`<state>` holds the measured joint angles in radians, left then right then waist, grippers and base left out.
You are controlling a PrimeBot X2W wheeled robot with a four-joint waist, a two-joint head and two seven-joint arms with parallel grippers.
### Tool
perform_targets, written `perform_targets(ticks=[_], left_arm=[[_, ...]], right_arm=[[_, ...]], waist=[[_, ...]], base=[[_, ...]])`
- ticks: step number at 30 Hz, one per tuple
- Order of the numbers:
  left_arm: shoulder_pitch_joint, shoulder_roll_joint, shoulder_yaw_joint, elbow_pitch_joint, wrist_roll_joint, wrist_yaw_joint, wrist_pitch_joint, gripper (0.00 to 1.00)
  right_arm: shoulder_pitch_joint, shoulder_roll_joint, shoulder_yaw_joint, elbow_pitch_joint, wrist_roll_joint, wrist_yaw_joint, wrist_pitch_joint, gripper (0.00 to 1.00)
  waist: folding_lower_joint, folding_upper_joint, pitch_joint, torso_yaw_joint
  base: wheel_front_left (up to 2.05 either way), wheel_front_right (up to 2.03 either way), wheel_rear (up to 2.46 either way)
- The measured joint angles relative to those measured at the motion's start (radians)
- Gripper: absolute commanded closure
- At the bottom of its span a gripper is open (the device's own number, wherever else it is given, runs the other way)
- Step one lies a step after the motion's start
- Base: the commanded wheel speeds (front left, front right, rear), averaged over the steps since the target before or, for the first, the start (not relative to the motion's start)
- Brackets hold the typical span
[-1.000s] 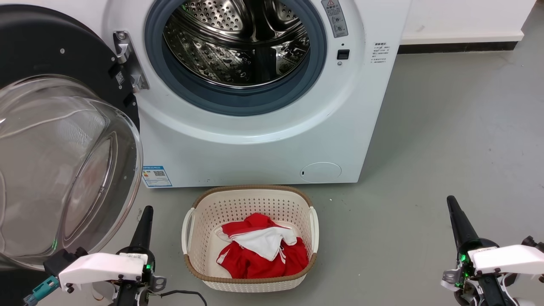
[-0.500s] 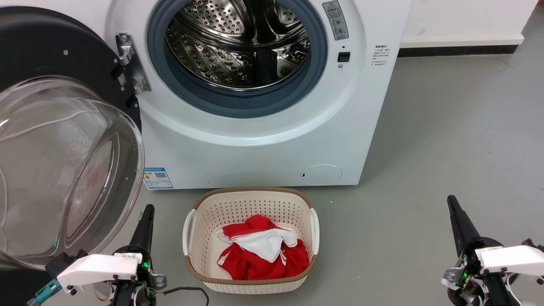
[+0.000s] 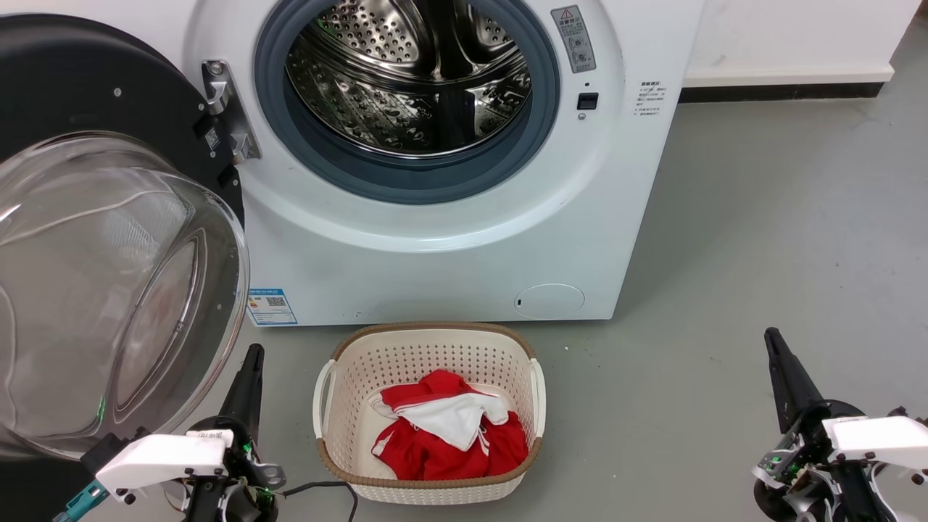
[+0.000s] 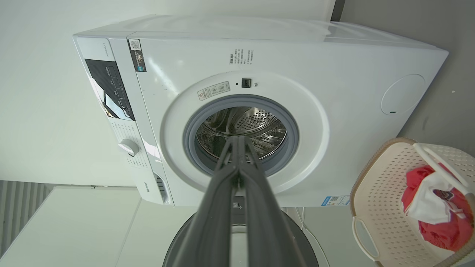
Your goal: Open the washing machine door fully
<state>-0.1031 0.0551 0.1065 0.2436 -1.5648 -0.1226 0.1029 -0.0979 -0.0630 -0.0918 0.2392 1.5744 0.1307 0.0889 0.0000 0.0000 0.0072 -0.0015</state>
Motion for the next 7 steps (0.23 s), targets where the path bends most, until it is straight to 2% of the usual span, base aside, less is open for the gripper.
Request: perform_targets(ticks=[7], left_arm=[[-0.002, -0.005, 0.007, 0.002, -0.047, -0.008, 0.011, 1.00]], right_arm=[[-0.002, 0.000, -0.005, 0.004, 0.050, 0.000, 0.010, 1.00]], waist=[[0.0000, 0.0000, -0.004, 0.001]], base=[[0.00, 0.00, 0.00]])
